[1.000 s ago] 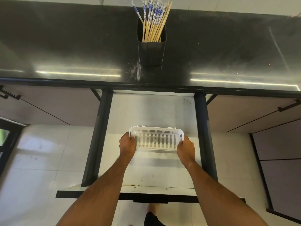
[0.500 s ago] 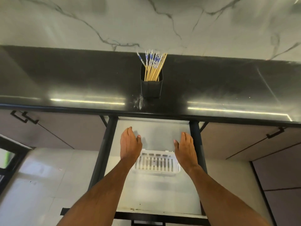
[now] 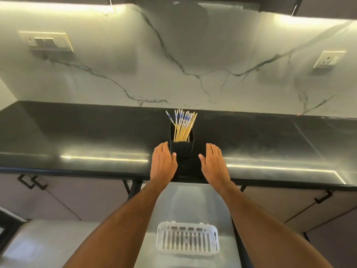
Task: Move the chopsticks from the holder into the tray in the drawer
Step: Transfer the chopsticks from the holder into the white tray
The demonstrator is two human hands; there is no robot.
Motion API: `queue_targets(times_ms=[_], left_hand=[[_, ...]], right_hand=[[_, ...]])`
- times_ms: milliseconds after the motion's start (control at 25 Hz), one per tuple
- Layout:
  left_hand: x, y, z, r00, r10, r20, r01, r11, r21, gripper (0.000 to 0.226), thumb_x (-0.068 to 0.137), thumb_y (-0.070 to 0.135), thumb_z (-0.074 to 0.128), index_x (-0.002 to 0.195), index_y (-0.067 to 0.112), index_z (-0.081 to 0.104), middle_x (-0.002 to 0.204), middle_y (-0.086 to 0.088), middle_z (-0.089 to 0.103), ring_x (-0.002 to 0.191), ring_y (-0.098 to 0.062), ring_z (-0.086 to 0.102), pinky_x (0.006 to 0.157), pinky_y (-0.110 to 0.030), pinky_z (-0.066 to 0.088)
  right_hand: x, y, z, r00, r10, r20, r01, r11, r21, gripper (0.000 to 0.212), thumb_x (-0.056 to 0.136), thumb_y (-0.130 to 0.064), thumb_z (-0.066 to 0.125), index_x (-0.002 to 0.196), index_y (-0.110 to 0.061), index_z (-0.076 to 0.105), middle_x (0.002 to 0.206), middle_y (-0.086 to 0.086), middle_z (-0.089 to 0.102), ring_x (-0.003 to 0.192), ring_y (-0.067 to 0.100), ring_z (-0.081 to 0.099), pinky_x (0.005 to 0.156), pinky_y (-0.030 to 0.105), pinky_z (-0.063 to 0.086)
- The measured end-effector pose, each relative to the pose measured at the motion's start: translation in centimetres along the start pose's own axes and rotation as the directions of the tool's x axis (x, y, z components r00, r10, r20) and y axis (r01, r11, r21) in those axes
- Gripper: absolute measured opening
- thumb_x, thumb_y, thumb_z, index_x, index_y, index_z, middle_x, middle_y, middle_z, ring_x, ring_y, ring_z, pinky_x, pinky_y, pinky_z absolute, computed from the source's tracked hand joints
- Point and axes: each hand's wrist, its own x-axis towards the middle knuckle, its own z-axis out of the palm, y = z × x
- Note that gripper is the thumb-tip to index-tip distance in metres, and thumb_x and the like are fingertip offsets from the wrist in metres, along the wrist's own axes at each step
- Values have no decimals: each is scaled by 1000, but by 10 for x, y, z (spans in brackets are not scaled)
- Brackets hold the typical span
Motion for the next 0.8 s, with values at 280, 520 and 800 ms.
queue_targets(times_ms=[280,520,800], left_hand=[[93,6,11,999,21,-40,-25,995,-95,36,102,21,55,137,13,49,131,-4,57,121,-15,53,98,-25,39],[153,3,36,992,-129,-9,123,965,-229,30,102,20,51,131,11,51,128,-5,57,105,-3,37,91,-23,33],[205,-13,69,946,-316,78,321,865,-386,16,101,21,55,117,15,58,126,-6,62,107,-16,60,87,-22,42]], right_hand=[[88,-33,6,994,-57,-94,58,998,12,39,103,-23,57,137,-5,52,133,11,60,123,23,56,101,32,49],[150,-34,34,993,-60,-98,65,996,56,26,102,-19,56,127,-11,57,122,5,61,110,14,54,91,24,48],[196,-8,70,947,314,-62,-281,909,307,46,99,-20,64,140,-5,50,129,8,60,123,22,54,96,26,42]])
